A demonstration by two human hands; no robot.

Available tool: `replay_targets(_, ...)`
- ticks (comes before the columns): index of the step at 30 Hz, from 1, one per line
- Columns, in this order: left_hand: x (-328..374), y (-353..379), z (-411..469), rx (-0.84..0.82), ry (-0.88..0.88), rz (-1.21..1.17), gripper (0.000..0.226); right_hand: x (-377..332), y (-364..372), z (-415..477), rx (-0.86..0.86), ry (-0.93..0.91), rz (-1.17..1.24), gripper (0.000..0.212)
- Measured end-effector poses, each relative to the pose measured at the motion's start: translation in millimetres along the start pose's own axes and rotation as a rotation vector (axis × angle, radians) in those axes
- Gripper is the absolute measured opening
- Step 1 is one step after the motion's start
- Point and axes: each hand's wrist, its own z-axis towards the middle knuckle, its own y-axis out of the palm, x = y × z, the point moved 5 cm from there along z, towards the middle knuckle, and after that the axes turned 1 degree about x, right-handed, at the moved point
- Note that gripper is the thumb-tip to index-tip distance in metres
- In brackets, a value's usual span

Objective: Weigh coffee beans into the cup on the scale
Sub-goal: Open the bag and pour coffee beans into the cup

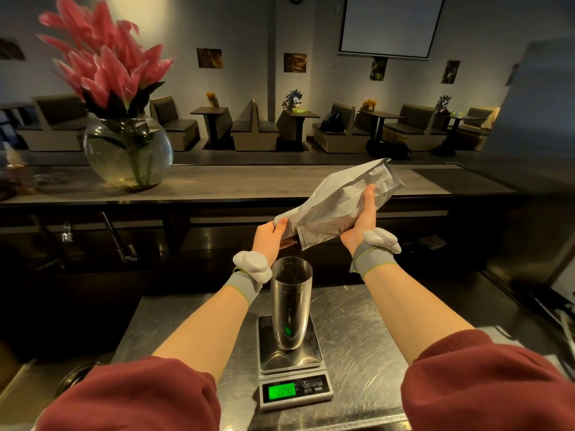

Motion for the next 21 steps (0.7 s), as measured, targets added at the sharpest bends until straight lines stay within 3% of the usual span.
replay_targets(21,0.9,2.7,-1.2,-0.009,0.008,-0.045,0.036,-0.1,0.8,3.8,-0.024,-0.015,0.039,0.084)
